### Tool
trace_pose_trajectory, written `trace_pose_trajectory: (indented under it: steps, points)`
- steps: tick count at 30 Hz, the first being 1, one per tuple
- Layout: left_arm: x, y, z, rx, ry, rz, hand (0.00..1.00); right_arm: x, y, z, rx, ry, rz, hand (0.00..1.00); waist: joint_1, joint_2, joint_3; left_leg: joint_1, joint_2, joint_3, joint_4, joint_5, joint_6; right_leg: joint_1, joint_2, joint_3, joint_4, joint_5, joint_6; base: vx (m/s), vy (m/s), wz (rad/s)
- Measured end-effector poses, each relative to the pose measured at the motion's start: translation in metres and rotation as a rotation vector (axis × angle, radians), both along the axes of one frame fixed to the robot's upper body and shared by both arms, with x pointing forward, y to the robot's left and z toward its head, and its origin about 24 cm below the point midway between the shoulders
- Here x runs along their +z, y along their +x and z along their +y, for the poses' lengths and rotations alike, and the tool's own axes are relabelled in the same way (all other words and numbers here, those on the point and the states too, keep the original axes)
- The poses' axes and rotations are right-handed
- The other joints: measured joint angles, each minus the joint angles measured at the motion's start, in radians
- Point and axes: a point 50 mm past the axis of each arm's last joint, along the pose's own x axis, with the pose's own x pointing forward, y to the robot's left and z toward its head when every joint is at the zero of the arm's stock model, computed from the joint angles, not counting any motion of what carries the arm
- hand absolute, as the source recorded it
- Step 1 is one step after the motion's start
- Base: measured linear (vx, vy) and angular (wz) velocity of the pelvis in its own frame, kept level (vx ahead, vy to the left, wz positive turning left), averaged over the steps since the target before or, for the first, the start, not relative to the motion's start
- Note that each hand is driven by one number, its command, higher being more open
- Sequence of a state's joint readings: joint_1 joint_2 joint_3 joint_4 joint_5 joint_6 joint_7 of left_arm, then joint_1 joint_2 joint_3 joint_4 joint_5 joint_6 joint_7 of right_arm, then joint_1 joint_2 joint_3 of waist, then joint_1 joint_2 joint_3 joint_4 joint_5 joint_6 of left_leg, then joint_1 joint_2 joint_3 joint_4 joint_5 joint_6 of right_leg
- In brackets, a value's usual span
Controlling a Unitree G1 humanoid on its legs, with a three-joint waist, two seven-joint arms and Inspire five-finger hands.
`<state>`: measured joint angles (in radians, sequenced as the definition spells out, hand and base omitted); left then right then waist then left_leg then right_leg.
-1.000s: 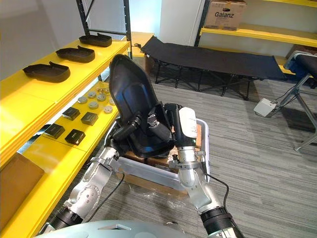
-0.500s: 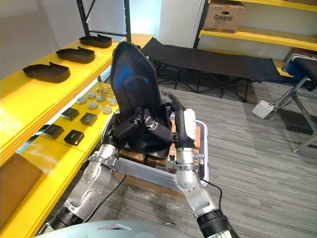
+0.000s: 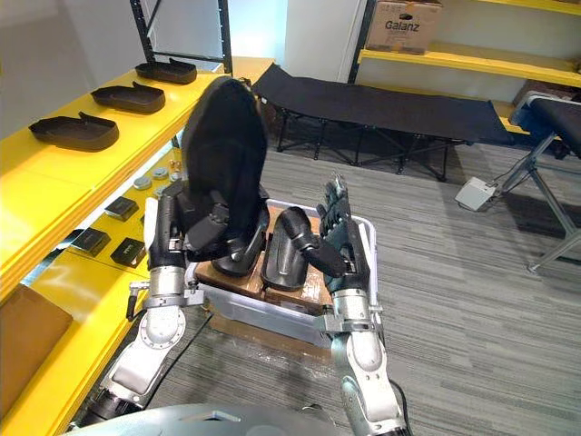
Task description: Walk over and take three plastic housings, then place them on the shelf
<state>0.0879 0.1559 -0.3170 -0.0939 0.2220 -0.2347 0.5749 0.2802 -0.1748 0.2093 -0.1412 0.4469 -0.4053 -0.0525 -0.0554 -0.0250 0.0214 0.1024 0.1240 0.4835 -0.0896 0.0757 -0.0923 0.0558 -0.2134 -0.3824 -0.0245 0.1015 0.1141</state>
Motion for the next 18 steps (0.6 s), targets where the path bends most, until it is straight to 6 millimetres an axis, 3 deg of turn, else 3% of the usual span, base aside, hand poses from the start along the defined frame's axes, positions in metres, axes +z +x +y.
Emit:
trace_pose_trajectory:
  steps: [4,5,10,13,18]
  points:
    - [-0.011,-0.006,0.013,0.042,-0.065,0.063,0.0,-0.016,-0.013,-0.016,-0.076,-0.024,0.075,1.0,-0.01,0.0,0.0,0.002,0.008,0.02,0.0,-0.002,-0.004,-0.012,0.009,0.018,0.0,-0.001,-0.003,0.03,-0.008,-0.17]
    - [-0.015,-0.009,0.016,0.026,-0.139,0.095,0.0,-0.034,-0.021,-0.028,-0.146,-0.087,0.188,1.0,-0.009,0.0,0.0,0.008,0.009,0.03,0.0,-0.004,-0.005,-0.013,0.011,0.027,0.0,-0.002,-0.004,0.03,-0.002,-0.16]
    - [-0.021,-0.018,0.021,-0.023,-0.278,0.11,0.0,-0.082,-0.053,-0.052,-0.301,-0.111,0.485,1.0,-0.016,0.008,0.003,0.011,0.01,0.04,0.0,-0.01,-0.013,-0.014,0.014,0.034,-0.005,-0.002,-0.004,0.03,0.003,-0.07]
    - [-0.023,-0.019,0.027,-0.013,-0.311,0.118,0.0,-0.088,-0.065,-0.056,-0.321,-0.125,0.528,1.0,-0.032,0.016,0.006,0.014,0.012,0.044,0.001,-0.011,-0.015,-0.013,0.017,0.04,-0.008,-0.002,-0.004,0.02,-0.005,-0.09]
    - [-0.02,-0.025,0.042,0.03,-0.332,0.102,0.0,-0.085,-0.061,-0.057,-0.298,-0.146,0.507,1.0,-0.028,0.02,0.01,0.026,0.025,0.039,0.001,-0.02,-0.021,0.0,0.03,0.042,-0.012,-0.006,-0.008,0.0,-0.014,-0.02]
